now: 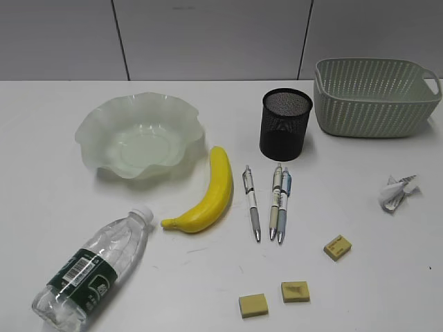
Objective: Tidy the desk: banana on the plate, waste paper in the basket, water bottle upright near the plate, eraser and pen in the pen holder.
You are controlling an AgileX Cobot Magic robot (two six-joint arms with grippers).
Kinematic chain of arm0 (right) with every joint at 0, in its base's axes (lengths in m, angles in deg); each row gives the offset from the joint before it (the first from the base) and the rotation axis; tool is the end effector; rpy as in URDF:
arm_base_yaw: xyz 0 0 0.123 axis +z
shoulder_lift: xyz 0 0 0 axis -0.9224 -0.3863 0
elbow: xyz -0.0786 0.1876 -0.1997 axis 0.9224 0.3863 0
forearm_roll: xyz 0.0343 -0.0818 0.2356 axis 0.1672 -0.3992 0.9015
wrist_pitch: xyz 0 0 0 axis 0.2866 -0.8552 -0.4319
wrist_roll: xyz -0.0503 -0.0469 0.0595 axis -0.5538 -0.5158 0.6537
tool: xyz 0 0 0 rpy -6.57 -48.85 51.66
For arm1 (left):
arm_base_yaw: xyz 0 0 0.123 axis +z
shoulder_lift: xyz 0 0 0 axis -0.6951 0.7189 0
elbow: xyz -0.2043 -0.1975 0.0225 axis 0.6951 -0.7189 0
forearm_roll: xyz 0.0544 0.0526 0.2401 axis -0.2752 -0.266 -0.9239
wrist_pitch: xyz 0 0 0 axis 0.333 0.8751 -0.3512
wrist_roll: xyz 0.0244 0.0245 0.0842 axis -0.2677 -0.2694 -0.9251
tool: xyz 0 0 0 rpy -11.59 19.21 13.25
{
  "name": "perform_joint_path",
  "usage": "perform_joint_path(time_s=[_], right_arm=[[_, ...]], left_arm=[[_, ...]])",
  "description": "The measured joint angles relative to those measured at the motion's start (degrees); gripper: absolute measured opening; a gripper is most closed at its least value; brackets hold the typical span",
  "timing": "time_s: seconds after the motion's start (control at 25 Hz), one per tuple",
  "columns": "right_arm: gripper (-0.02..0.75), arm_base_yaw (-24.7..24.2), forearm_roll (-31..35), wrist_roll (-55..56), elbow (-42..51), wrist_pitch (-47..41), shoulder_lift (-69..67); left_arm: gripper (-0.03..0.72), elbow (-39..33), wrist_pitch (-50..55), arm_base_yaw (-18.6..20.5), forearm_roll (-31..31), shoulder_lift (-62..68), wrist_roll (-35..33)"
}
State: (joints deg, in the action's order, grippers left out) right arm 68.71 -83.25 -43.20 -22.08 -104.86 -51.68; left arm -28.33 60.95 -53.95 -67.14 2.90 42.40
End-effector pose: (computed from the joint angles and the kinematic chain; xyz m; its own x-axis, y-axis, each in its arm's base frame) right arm -0.0069 0.0039 0.2817 -0.4165 -0.0310 -0.9086 -0.0740 0.9973 -0.0001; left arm -0.0102 0.0026 0.2886 -0.4154 -0.0062 -0.9096 0.1325 0.9889 -0.0673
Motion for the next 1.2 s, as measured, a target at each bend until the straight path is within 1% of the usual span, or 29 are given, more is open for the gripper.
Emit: perform_joint_path(time_s=[1.08, 1.16, 1.2], right_arm=[[0.237, 0.0, 0.0, 0.0, 0.0, 0.0, 0.0], [0.237, 0.0, 0.0, 0.0, 0.0, 0.0, 0.0], [0.237, 0.0, 0.0, 0.0, 0.0, 0.0, 0.0]], left_arm=[[0.238, 0.0, 0.0, 0.0, 0.05, 0.0, 0.0], [0.238, 0.0, -0.14, 0.0, 0.22, 0.7, -0.81], [0.238, 0.18, -0.41, 0.0, 1.39, 2.2, -2.29]])
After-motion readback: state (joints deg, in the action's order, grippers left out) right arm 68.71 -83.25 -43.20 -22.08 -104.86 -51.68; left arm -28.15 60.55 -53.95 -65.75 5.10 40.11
